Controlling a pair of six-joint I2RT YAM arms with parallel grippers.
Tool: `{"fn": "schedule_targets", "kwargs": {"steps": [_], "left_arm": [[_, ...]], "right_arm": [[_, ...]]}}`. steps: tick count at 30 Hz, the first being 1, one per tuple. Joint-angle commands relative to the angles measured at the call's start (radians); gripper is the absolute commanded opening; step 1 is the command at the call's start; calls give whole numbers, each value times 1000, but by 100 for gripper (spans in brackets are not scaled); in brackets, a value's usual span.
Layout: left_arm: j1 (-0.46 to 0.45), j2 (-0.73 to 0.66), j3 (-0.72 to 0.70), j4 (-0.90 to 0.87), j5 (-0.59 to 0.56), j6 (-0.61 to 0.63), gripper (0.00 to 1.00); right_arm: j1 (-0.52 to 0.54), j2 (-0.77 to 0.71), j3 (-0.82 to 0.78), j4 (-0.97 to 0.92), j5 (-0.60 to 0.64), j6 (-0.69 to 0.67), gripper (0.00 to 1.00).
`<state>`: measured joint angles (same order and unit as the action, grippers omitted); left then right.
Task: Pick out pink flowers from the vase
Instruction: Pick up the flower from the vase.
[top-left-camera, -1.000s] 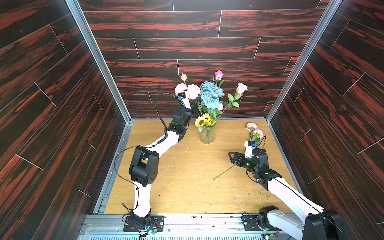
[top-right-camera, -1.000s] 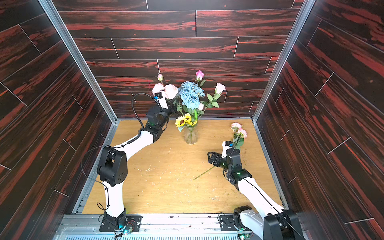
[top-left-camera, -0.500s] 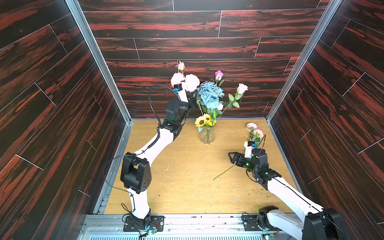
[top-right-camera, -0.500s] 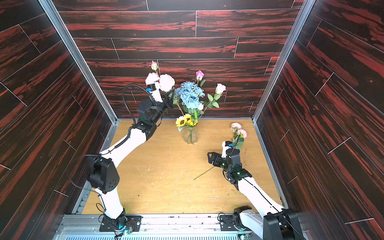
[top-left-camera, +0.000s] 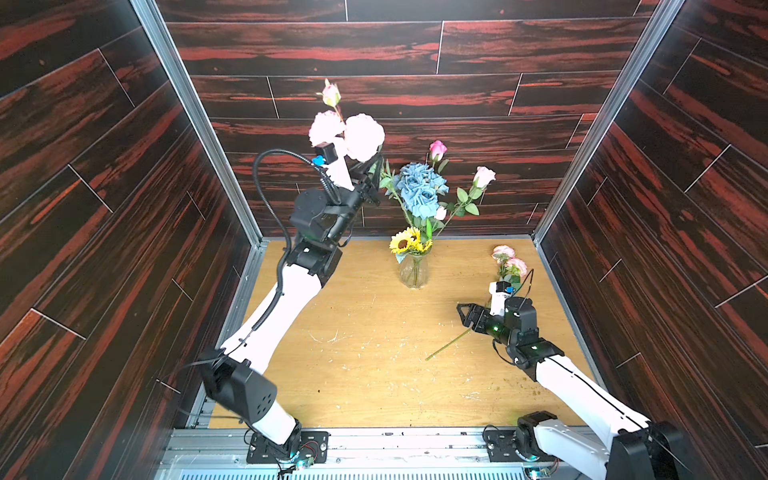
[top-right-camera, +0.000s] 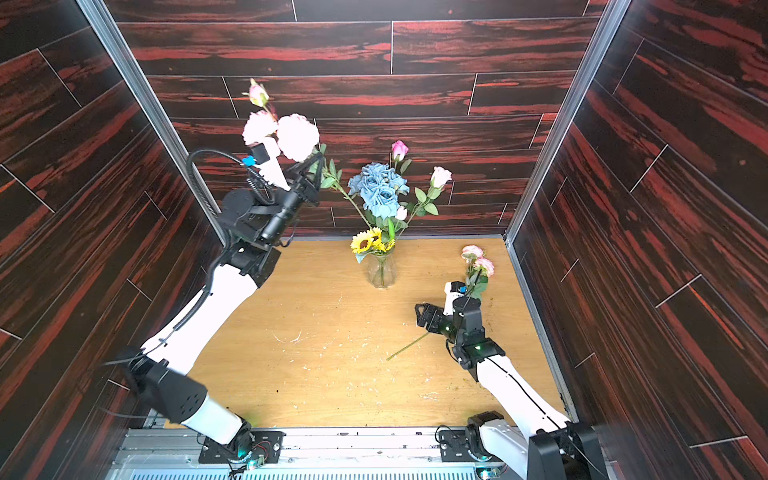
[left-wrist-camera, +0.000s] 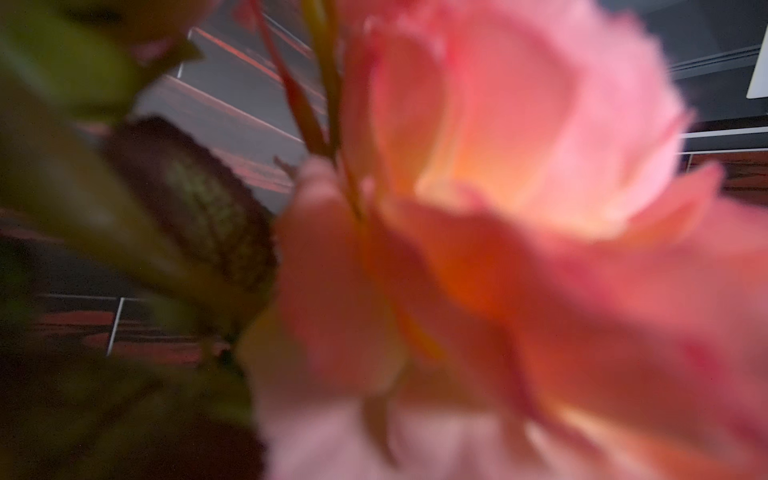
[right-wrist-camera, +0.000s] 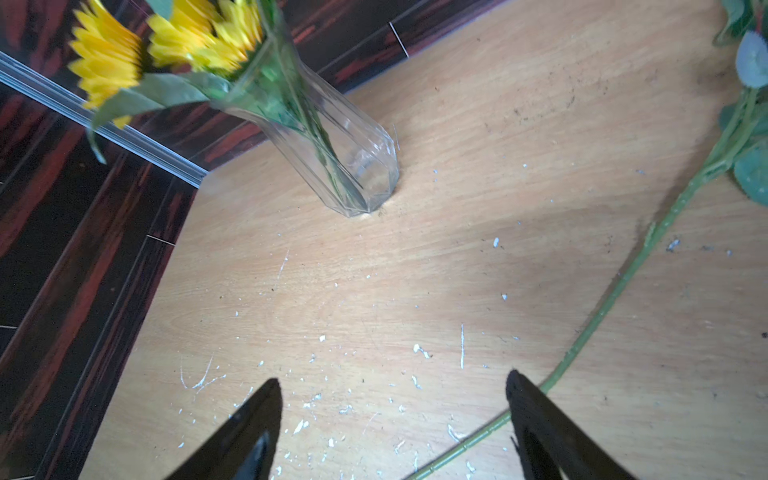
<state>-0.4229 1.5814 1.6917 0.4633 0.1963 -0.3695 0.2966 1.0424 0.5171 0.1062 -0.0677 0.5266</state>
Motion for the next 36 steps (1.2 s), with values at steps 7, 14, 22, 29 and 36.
{"fn": "schedule_targets", "kwargs": {"steps": [7, 14, 22, 29, 36], "left_arm": [[0, -70, -5, -101, 188, -34, 14], [-16, -18, -36, -89, 391, -111, 10], [-134, 45, -49, -256, 516, 10, 11], [-204, 143, -52, -292, 646, -4, 10], [-244, 210, -49, -265, 661, -25, 9]], "right_arm": [[3, -140, -70, 144, -135, -16, 86], [3, -288, -172, 316, -270, -9, 91], [4, -345, -208, 400, -379, 1, 92], [4, -399, -210, 383, -380, -9, 92], [4, -343, -212, 439, -430, 19, 89]]}}
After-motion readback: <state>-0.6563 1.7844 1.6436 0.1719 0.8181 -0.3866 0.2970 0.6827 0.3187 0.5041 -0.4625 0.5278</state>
